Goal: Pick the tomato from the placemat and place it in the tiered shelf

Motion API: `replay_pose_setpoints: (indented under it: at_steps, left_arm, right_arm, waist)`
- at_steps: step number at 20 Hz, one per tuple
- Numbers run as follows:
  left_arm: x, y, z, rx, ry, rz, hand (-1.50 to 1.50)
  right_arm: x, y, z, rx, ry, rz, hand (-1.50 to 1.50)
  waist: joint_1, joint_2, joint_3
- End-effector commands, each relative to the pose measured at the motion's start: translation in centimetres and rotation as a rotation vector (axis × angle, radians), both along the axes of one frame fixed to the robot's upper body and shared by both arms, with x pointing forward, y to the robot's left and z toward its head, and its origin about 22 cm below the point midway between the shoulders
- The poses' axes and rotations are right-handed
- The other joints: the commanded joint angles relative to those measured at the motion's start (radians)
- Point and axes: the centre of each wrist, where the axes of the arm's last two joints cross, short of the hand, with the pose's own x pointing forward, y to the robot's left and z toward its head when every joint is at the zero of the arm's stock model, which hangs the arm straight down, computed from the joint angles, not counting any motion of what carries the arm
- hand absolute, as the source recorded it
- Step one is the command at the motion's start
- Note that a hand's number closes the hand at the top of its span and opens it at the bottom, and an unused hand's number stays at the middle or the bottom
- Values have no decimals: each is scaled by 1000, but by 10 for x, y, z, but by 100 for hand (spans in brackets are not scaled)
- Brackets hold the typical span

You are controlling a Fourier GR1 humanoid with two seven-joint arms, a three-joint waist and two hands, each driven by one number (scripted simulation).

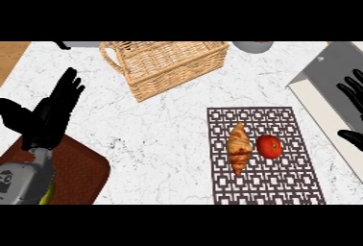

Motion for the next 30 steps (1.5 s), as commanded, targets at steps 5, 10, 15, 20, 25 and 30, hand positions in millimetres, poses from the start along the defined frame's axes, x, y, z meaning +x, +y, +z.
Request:
replay_pose_setpoints:
  at_steps: [5,10,15,20,25,30]
  left_arm:
    - [2,-7,-5,-9,2,-14,0]
    - [3,4,4,10,13,-18,0]
    - [12,0,8,-1,7,-9,0]
    - [-3,7,3,-12,15,-38,0]
    - [5,4,7,-12,4,-7,0]
    - [10,1,3,-3,14,-7,0]
  right_arm:
    - [-12,-25,55,-553,259,181,-150]
    - [-7,2,111,-1049,251,106,-150]
    - [-6,67,105,-1068,317,79,-150]
    - [0,104,93,-1134,379,116,-150]
    - [-9,127,75,-1301,489,133,-150]
    - [-16,141,67,-1363,511,126,-150]
  waist:
    - [-10,4,8]
    - [4,0,6]
    - [-4,2,9]
    - [2,2,10]
    - [0,2,10]
    - [-5,2,11]
